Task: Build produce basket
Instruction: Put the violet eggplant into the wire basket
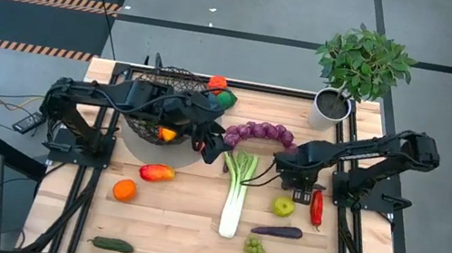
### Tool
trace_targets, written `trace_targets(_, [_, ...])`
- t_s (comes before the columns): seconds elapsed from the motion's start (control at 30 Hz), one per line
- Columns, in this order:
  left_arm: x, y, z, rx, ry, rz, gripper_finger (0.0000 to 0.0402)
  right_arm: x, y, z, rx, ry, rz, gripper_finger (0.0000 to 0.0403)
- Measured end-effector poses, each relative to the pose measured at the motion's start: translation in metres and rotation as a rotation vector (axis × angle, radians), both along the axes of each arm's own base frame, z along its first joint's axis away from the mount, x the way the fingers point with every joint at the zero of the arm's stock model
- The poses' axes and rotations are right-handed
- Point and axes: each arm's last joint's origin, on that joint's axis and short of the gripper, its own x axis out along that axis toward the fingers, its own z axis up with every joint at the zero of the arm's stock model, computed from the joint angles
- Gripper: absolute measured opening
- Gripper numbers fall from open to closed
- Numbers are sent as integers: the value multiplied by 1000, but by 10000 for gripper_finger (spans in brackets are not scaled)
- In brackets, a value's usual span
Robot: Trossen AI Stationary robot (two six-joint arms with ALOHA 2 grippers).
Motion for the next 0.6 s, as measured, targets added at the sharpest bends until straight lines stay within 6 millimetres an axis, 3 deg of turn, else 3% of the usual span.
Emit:
trace_targets(0.2, [0, 2, -4, 43, 33, 34, 297, 2, -4, 39, 26, -194, -219, 77])
trace_targets(0.47, [0, 8, -6, 118, 59, 46, 297, 14, -4, 108, 125, -626, -428, 78])
trace_targets(0.6, [0, 15, -6, 119, 64, 67, 297, 17, -5, 131, 187, -810, -504, 79])
